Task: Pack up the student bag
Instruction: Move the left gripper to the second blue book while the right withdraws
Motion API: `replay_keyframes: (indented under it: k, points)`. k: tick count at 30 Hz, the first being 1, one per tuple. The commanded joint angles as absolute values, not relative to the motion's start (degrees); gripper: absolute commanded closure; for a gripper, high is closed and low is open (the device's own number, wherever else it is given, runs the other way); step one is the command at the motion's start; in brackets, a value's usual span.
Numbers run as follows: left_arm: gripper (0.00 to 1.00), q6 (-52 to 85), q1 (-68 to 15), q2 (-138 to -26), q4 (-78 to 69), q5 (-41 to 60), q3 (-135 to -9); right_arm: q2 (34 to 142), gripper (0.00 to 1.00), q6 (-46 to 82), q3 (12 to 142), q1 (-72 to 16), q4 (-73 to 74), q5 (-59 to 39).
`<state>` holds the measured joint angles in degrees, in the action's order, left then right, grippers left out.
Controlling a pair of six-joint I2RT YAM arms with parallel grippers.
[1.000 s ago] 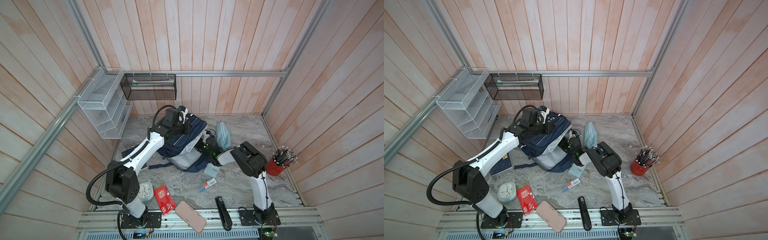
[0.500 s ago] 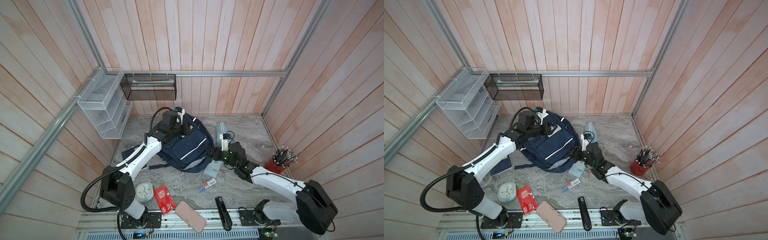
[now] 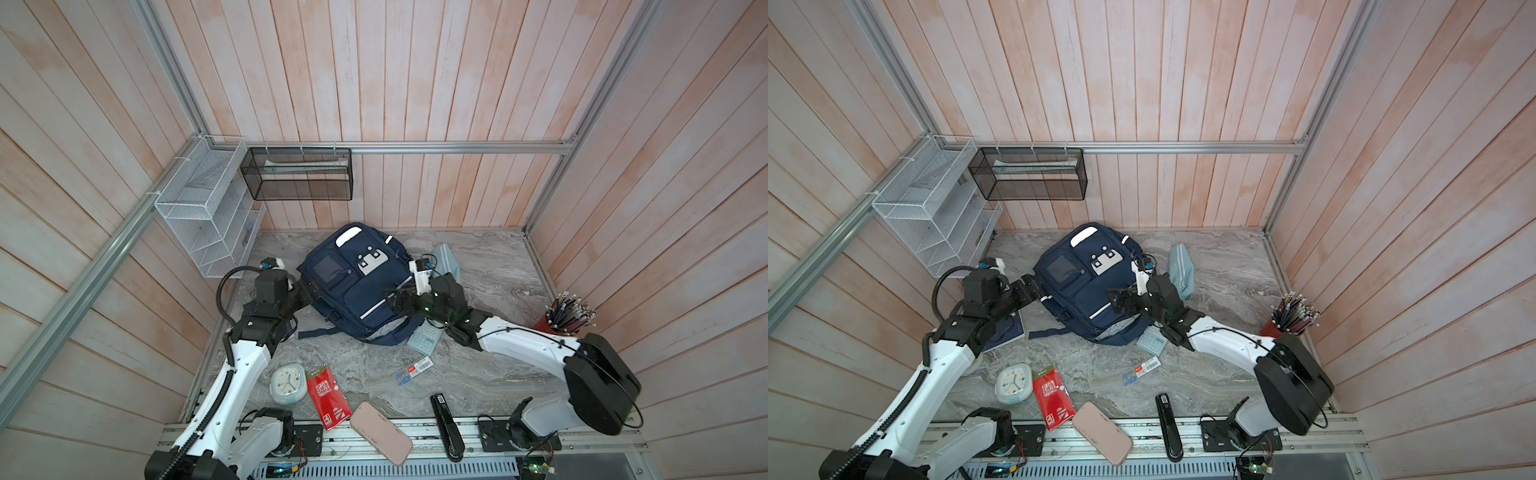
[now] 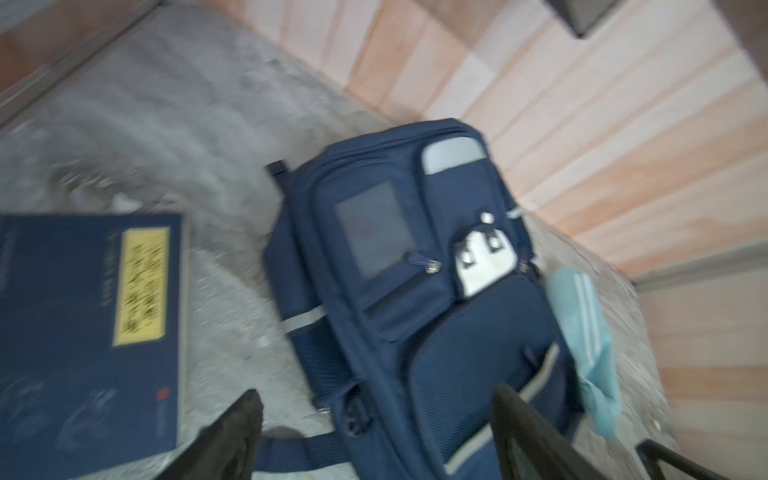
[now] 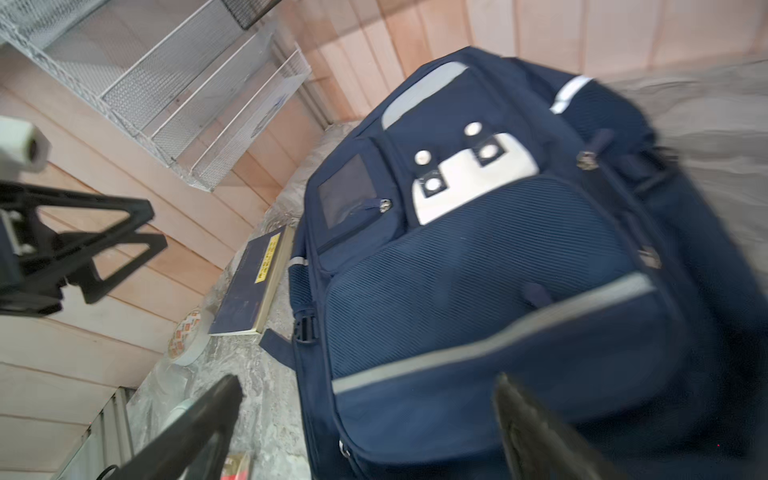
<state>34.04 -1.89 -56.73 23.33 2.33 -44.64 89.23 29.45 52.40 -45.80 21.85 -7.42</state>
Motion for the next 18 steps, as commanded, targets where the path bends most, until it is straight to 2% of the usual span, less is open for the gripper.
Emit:
replay_keyframes:
  k: [1, 5, 9, 13, 18]
  points:
    - [0.17, 39.73, 5.62, -55.76, 20.69, 7.39, -39.49, 96.46, 0.11, 25.58, 59.49, -49.53, 23.97, -13.73]
    - [0.17, 40.32, 6.30, -58.53, 22.59, 1.19, -38.79, 105.03, 0.21, 29.44, 63.98, -51.30, 28.14, -19.71]
    - [0.18, 39.41, 9.90, -61.99, 22.44, -5.43, -38.38, 113.59, 0.22, 27.48, 72.09, -53.13, 23.47, -22.57]
    - [0.18, 37.99, 11.63, -66.62, 20.81, -12.37, -38.98, 116.11, 0.23, 24.88, 72.74, -53.81, 23.92, -24.59]
    - [0.14, 36.91, 14.89, -71.79, 19.29, -12.77, -39.93, 118.80, 0.24, 23.46, 73.76, -53.44, 23.91, -30.21]
